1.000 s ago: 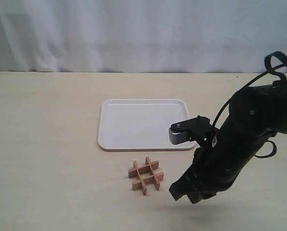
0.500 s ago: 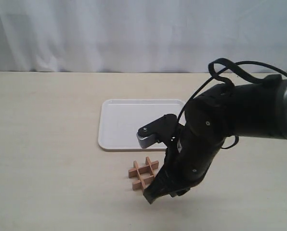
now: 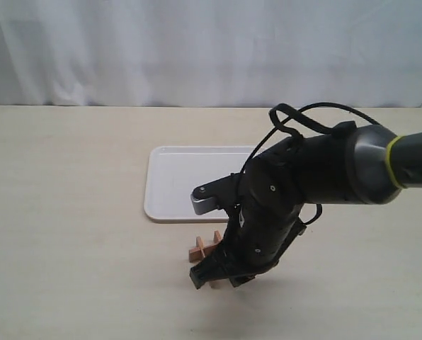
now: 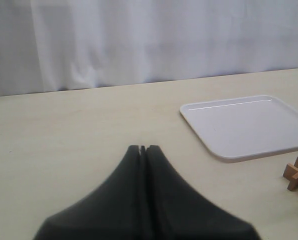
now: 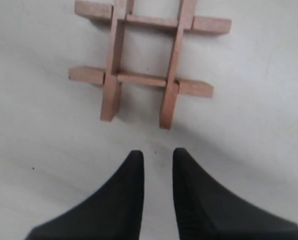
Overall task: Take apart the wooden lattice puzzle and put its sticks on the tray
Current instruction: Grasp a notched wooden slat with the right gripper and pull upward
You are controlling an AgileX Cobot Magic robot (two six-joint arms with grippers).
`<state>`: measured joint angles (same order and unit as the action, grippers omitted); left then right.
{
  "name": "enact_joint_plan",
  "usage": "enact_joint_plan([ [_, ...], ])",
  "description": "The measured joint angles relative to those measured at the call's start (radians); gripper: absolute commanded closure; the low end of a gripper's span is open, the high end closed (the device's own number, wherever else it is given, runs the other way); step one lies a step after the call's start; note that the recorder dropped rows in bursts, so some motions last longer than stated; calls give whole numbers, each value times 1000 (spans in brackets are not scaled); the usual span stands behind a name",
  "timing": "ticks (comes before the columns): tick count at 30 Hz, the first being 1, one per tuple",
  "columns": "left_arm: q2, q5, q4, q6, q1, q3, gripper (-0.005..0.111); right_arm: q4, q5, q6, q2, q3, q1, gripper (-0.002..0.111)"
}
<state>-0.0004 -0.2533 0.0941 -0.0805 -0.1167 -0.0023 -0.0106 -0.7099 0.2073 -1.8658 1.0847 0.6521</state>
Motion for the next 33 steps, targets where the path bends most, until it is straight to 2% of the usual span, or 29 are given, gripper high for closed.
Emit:
enact_joint_plan([
  [33, 0, 0, 0, 0, 0, 0, 107, -21, 127, 41, -100, 4, 0, 88],
])
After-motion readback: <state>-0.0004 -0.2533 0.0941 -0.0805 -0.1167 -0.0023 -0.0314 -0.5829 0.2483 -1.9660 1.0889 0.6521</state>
